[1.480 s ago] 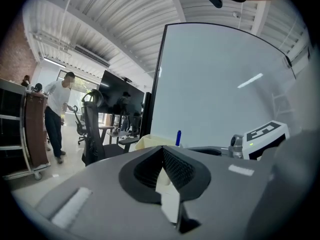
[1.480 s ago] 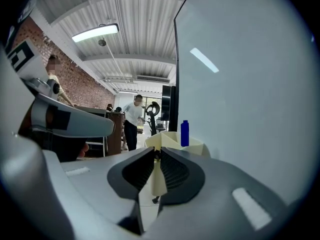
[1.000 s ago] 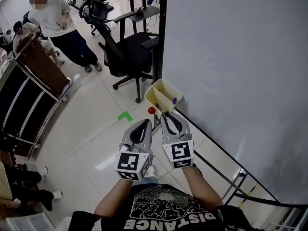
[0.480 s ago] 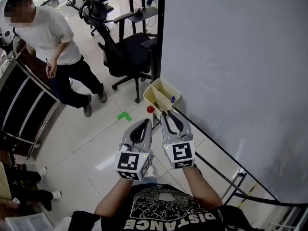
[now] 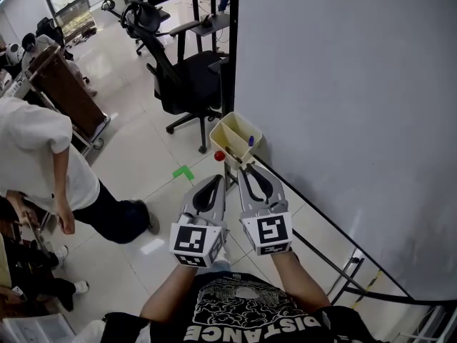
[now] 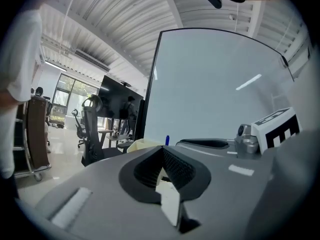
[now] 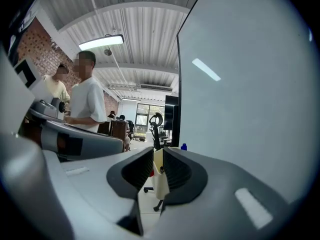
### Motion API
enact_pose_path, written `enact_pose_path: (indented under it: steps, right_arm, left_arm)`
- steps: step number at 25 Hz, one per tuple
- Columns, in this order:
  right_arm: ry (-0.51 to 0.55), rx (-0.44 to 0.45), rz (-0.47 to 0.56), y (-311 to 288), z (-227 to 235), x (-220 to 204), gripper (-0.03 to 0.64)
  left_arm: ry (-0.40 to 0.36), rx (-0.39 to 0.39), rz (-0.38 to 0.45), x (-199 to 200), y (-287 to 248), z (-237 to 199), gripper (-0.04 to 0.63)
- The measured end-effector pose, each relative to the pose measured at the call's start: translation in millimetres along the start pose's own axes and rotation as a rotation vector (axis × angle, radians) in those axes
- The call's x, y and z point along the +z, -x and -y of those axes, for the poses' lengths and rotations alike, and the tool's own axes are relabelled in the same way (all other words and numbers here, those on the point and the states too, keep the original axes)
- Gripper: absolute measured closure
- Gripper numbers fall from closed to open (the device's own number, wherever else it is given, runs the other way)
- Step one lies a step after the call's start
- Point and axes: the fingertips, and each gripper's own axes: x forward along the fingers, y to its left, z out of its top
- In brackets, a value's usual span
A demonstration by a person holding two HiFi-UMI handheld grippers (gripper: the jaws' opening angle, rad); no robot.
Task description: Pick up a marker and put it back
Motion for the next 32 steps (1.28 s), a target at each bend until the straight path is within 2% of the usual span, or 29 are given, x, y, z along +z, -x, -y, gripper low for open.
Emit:
enact_pose_path:
  steps: [12,18,23,32]
  right_arm:
    - [-0.007,0.020,0.078,50.3,-9.3,22.3,0.572]
    - [-0.018,0.020,0.090,84.8,-11.4,37.2,0.572]
    - [-0.022,0.022,0.094,112.6,-9.5,39.7,0.574]
    - [-0.037,0.012,0.094,169.0,-14.2,47.8,0.617]
  left_arm:
    - [-0.012,0.021,0.051,2.6,27.4,31.7,0.589]
    - [-0.026,0.008,0.083,14.7,45.0,61.4,0.589]
    - [-0.031,0.003,0.072,16.6,60.7,87.9,0.589]
    - [-0.038,-0.003,0.069,14.4,92.8,131.1,0.589]
